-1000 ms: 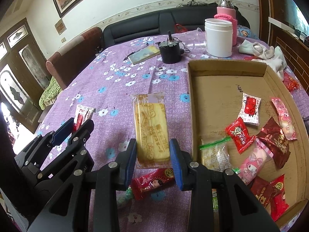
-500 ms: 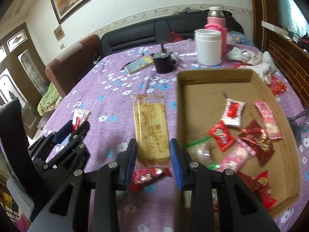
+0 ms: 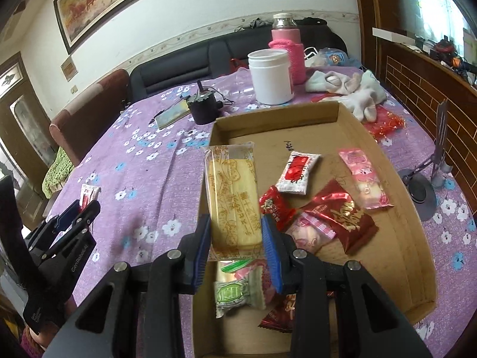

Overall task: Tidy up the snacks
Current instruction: 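Carry the white-and-red packet and yellow cake bar over the cardboard tray, then open both grippers over the tray to drop the packet and cake bar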

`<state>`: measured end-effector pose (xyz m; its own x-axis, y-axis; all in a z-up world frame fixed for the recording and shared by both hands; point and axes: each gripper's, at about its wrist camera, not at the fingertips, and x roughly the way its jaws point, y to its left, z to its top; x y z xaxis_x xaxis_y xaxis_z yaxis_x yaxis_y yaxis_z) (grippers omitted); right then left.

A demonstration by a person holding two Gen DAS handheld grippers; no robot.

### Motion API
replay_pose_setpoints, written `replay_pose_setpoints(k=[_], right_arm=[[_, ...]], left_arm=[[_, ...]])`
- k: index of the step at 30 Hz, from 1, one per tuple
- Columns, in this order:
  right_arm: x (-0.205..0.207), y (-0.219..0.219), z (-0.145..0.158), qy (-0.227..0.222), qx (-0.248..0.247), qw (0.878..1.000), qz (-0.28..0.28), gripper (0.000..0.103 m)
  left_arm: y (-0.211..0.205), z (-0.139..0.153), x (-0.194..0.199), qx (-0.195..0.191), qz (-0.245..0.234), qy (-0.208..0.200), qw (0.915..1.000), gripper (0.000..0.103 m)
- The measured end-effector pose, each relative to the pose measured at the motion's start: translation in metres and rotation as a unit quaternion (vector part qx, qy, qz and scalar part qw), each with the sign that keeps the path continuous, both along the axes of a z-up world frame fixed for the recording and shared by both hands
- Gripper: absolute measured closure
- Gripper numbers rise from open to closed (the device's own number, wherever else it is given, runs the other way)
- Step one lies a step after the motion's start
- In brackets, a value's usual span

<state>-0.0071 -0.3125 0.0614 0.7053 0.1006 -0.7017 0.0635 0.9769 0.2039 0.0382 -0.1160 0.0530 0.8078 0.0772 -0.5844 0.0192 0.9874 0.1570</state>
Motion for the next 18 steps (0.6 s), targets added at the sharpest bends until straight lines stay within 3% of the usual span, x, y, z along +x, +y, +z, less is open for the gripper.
replay_pose_setpoints(k=[8, 18], right_arm=[[-0.002, -0.006, 0.003, -0.005, 0.006, 1.000, -0.003, 0.070], [-0.018, -0.059, 0.007, -0.015, 0.001, 0.997, -0.070, 0.070]], left_arm=[[0.000, 0.000, -0.001, 0.003, 0.001, -0.001, 1.0000, 0.072], [-0.004, 0.005, -0.005, -0.004, -0.005, -0.001, 1.0000, 0.072]])
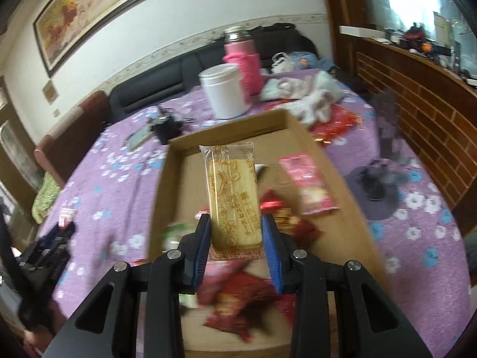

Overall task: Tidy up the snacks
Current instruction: 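Open both grippers over the tray to drop the packet and cake bar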

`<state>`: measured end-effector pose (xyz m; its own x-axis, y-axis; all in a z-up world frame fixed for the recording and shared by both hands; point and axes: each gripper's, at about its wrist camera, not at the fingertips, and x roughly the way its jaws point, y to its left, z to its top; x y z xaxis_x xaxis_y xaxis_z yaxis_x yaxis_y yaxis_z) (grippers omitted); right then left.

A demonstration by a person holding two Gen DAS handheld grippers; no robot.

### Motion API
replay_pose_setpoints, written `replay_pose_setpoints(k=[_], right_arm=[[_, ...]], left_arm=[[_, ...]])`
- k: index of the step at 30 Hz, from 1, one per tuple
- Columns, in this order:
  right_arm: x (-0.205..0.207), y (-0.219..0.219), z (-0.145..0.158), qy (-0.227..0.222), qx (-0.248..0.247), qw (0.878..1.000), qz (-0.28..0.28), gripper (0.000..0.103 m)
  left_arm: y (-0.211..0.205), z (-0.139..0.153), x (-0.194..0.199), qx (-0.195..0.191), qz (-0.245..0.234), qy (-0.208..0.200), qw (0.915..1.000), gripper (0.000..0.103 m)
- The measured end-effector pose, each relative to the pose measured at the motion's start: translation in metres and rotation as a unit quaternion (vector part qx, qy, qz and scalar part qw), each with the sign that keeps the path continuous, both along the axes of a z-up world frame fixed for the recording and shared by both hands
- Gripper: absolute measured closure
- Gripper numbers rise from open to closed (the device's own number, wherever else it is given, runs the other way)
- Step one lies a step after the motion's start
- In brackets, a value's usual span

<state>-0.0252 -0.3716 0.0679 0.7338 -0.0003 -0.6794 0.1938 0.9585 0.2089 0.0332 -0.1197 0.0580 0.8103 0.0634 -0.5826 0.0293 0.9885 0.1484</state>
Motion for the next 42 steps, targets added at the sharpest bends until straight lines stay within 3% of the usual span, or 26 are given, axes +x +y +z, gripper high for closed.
replay_pose_setpoints(k=[3, 9, 11, 15, 18, 24, 33, 37, 42], right_arm=[[-0.001, -0.014, -0.003, 0.004, -0.009, 1.000, -0.022, 0.070], [0.002, -0.029, -0.011, 0.016, 0.027, 0.999, -0.028, 0.070], [0.003, -0.031, -0.015, 0.024, 0.037, 0.999, -0.027, 0.070], [0.005, -0.034, -0.020, 0.035, 0.037, 0.998, -0.034, 0.070], [0.006, -0.034, -0.023, 0.040, 0.039, 0.998, -0.034, 0.070], [0.009, -0.029, -0.025, 0.048, 0.034, 0.998, -0.029, 0.069], [0.007, -0.030, -0.023, 0.040, 0.039, 0.998, -0.032, 0.067], [0.004, -0.028, -0.018, 0.029, 0.035, 0.998, -0.033, 0.065], [0.001, -0.030, -0.014, 0.020, 0.022, 0.999, -0.043, 0.064]], left_arm=[[-0.008, 0.009, -0.006, -0.004, -0.022, 0.002, 0.9998, 0.072], [-0.046, 0.027, -0.024, -0.027, -0.096, 0.024, 0.9947, 0.073], [-0.064, 0.029, -0.027, -0.048, -0.127, 0.046, 0.9896, 0.073], [-0.105, 0.018, -0.034, -0.093, -0.190, 0.103, 0.9719, 0.073], [-0.130, 0.006, -0.041, -0.093, -0.224, 0.118, 0.9629, 0.073], [-0.145, -0.011, -0.041, -0.084, -0.259, 0.133, 0.9529, 0.072], [-0.147, -0.009, -0.047, -0.084, -0.277, 0.116, 0.9501, 0.070], [-0.143, -0.001, -0.055, -0.086, -0.278, 0.102, 0.9513, 0.051], [-0.135, 0.008, -0.057, -0.090, -0.275, 0.099, 0.9521, 0.051]])
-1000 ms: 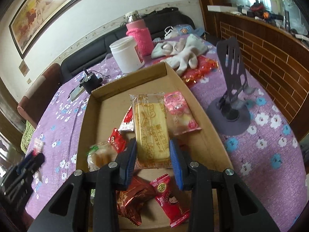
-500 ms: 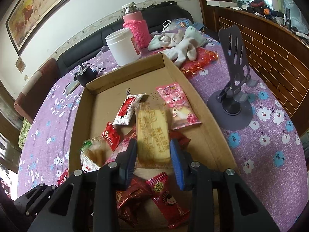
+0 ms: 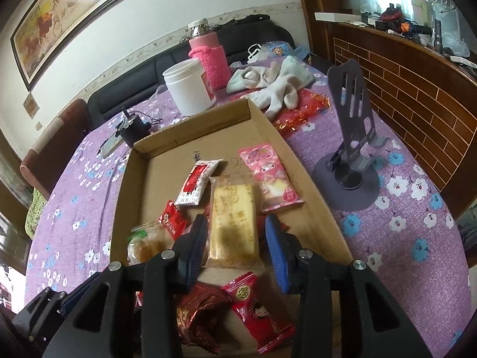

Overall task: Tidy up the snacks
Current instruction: 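Open both grippers over the tray to drop the packet and cake bar, then grasp the clear green-wrapped candy on the table with the left gripper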

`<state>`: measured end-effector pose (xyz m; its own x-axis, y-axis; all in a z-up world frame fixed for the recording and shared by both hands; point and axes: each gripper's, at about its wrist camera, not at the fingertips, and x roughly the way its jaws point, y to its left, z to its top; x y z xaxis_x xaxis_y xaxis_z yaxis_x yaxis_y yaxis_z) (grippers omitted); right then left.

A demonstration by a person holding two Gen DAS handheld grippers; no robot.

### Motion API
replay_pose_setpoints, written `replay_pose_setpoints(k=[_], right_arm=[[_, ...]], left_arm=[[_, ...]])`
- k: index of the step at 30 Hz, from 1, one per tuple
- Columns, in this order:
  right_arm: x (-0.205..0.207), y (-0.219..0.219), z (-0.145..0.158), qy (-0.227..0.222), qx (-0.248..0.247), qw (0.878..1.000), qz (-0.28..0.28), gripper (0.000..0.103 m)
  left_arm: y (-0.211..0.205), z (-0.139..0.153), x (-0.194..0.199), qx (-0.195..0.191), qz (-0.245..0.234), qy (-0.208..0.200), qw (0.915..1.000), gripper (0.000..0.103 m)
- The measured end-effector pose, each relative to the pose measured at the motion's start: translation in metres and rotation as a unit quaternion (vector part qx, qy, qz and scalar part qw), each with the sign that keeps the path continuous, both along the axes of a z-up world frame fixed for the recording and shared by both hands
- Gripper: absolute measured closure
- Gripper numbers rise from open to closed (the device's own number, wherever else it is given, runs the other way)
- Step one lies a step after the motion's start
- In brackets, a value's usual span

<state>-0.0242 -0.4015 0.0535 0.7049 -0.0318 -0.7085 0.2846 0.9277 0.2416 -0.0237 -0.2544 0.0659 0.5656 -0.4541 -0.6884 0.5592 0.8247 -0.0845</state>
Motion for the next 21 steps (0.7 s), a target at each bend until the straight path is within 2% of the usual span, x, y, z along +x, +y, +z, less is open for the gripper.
replay_pose_setpoints(k=[5, 11, 16, 21], right_arm=[[0.000, -0.001, 0.000, -0.003, 0.003, 1.000, 0.001, 0.064], [-0.001, 0.005, 0.003, -0.009, 0.000, 1.000, 0.009, 0.064], [0.000, 0.011, 0.003, -0.009, -0.005, 1.000, 0.016, 0.064], [0.000, 0.016, 0.003, -0.009, -0.011, 1.000, 0.021, 0.064]], left_arm=[[0.022, 0.008, 0.009, 0.005, 0.010, 0.025, 0.9996, 0.051], [0.084, 0.012, 0.020, 0.012, 0.027, 0.038, 0.9988, 0.051], [0.122, -0.011, 0.014, 0.057, 0.015, 0.036, 0.9976, 0.051], [0.118, -0.034, 0.010, 0.074, -0.017, 0.057, 0.9954, 0.051]])
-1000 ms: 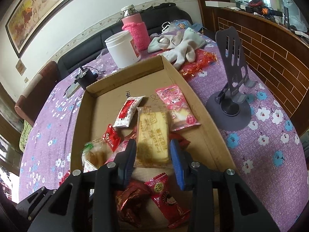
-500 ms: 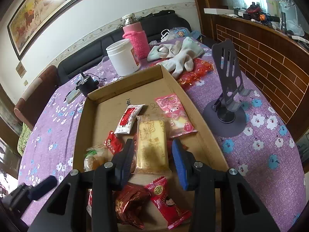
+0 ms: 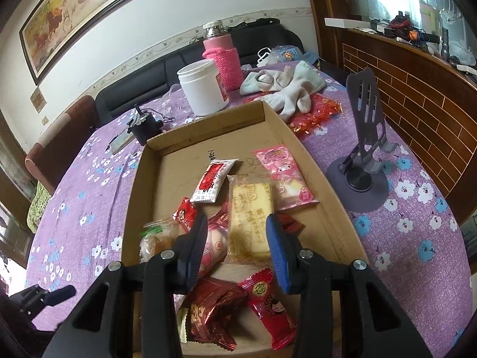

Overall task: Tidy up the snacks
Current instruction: 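Grasp the clear green-wrapped candy on the table with the left gripper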

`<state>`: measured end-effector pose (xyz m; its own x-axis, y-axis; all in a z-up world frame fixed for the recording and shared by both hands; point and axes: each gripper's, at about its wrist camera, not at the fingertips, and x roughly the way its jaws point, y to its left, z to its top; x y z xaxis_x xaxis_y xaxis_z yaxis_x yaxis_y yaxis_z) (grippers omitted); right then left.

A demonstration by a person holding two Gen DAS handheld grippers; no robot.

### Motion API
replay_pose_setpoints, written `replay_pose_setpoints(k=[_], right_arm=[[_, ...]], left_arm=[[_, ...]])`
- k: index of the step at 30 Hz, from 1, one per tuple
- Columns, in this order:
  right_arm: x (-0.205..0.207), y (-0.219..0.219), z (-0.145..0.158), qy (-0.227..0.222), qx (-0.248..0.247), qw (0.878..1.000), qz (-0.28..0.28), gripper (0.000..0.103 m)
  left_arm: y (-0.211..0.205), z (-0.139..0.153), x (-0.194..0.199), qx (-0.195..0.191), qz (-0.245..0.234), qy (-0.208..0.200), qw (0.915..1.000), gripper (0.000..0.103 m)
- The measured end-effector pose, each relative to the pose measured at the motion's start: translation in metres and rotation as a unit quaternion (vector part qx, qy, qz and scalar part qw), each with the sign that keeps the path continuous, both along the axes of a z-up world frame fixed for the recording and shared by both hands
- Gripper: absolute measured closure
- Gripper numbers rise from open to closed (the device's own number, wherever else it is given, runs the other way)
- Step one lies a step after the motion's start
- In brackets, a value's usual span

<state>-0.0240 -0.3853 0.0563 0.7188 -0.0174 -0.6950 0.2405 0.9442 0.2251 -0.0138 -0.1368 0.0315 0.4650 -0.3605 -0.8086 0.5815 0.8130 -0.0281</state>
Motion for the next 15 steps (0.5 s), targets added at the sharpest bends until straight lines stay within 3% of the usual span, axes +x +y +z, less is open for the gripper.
replay_pose_setpoints(k=[3, 4, 5, 7, 12, 15], right_arm=[[0.000, 0.003, 0.001, -0.003, -0.001, 1.000, 0.006, 0.064], [-0.001, 0.004, 0.003, -0.007, 0.001, 1.000, 0.010, 0.064], [-0.002, 0.005, 0.004, -0.009, 0.000, 1.000, 0.012, 0.064], [-0.003, 0.008, 0.006, -0.016, 0.001, 1.000, 0.021, 0.064], [-0.005, 0.028, 0.010, -0.024, 0.034, 0.997, 0.067, 0.064], [-0.002, 0.054, 0.008, -0.001, 0.069, 0.991, 0.112, 0.064]], left_arm=[[-0.007, -0.010, 0.002, 0.030, 0.000, -0.006, 0.9995, 0.058], [-0.008, -0.014, 0.003, 0.037, 0.002, -0.005, 0.9993, 0.075], [-0.007, -0.017, 0.005, 0.040, 0.002, 0.001, 0.9992, 0.079], [-0.005, -0.017, 0.006, 0.038, 0.013, -0.006, 0.9992, 0.080], [0.014, -0.019, 0.023, 0.065, 0.089, -0.043, 0.9929, 0.080], [0.040, -0.019, 0.045, 0.081, 0.170, -0.056, 0.9806, 0.079]])
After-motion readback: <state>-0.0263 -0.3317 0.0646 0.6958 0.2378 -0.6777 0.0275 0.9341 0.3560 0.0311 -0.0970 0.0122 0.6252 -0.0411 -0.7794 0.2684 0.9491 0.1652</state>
